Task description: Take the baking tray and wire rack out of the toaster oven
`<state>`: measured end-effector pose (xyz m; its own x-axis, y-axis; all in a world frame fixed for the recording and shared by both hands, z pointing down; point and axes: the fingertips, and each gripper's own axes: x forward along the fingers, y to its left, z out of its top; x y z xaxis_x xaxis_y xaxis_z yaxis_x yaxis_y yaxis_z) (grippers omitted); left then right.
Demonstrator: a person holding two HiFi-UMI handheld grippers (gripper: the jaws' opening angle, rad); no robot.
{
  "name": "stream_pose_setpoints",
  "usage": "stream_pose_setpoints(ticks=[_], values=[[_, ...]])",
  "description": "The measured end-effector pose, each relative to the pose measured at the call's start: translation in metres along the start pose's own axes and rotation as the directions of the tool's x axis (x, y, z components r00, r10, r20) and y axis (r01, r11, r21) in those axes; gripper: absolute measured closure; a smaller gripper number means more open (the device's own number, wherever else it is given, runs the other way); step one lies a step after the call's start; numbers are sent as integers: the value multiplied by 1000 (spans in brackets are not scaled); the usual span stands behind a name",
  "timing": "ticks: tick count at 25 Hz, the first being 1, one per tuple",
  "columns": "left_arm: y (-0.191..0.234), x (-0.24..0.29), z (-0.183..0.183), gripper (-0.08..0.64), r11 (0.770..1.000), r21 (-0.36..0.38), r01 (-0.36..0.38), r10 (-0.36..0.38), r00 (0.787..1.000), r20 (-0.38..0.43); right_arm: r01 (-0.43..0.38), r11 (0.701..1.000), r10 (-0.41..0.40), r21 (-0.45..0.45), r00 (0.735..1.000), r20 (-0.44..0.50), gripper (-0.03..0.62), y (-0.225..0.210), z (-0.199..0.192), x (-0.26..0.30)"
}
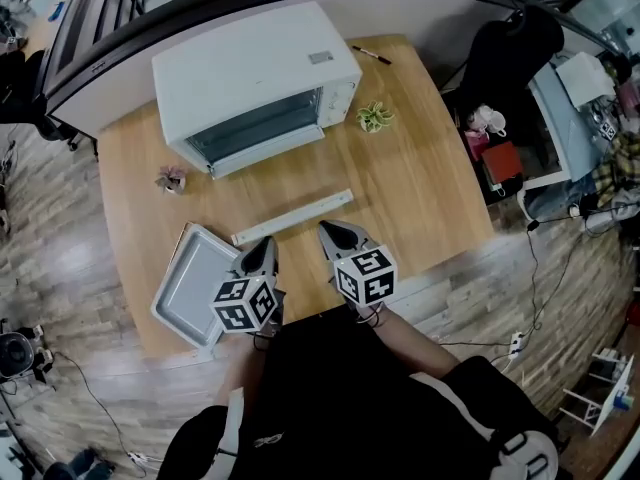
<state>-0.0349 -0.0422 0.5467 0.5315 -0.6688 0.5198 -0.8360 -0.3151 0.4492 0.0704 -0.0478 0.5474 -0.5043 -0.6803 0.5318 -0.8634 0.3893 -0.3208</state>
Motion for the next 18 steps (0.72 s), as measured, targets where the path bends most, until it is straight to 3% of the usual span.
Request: stream_pose_setpoints(ticks=[4, 6, 12, 18], values=[[-21, -18, 43, 537, 983, 180, -36, 19, 995, 93, -21, 998, 26, -51, 995, 92, 585, 19, 42, -15], [-30, -28, 61, 537, 970, 237, -58, 24, 990, 141, -20, 996, 32, -89, 990, 135, 585, 27, 60, -23], [-48, -61, 115, 537, 955, 279, -97, 3, 948, 319, -7, 982, 57, -190, 964, 261, 584, 47, 116, -46], [-67, -103, 150, 537, 902, 376, -213, 37, 904, 426, 21, 960, 91, -280, 921, 380, 585, 69, 164, -83]])
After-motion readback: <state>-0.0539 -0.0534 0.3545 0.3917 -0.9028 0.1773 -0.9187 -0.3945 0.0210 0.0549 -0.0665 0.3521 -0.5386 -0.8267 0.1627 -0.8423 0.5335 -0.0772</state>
